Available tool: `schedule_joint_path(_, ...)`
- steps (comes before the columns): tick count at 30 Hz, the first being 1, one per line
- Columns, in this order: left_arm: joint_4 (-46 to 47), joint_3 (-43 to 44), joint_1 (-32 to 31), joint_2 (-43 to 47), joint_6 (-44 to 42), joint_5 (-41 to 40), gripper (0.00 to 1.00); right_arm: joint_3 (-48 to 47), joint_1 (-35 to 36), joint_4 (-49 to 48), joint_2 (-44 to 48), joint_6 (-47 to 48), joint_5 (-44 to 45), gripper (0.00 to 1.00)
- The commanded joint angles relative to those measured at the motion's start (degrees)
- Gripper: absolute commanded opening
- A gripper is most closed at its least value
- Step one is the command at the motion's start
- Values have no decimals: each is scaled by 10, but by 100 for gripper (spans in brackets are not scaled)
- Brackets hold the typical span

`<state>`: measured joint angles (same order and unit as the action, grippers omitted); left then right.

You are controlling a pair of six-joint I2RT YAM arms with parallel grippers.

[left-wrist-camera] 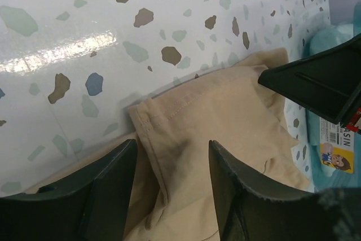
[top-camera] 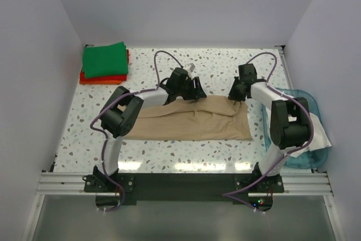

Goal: Fold and stack the t-shirts
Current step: Fold the tshirt

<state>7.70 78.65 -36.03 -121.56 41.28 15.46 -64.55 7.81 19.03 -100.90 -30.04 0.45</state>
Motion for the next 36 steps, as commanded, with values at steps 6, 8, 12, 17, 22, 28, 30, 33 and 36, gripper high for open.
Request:
schedule_joint_path(6, 65, 13, -7, 2, 14, 36, 48, 16, -5, -26, 40, -14, -40, 10)
schedule_joint_path(8, 71, 10, -8, 3, 19, 41, 42, 21, -6, -25, 47, -13, -41, 9)
schedule_joint_path(12, 82, 5, -7, 4, 23, 50, 35, 28, -6, -26, 57, -13, -41, 8)
schedule_joint_path(17, 96, -6, -8, 9, 27, 56, 23, 29, -6, -18, 69, -11, -32, 17)
schedule_joint_path(22, 100, -10, -10, 10, 28, 62, 18, 31, -15, -8, 70, -8, -6, 38)
schedule_joint_path(28, 93, -10, -9, 6, 24, 54, 22, 29, -20, -3, 54, -4, 10, 45)
schedule_joint_path(30, 90, -10, -9, 6, 20, 44, 34, 28, -20, -5, 44, -3, 10, 46)
schedule_joint_path(33, 75, -4, -10, 6, 12, 26, 43, 29, -21, -10, 34, -5, 5, 46)
schedule_joint_path(36, 57, 4, -9, 3, 5, 10, 48, 31, -21, -19, 23, -9, -3, 46)
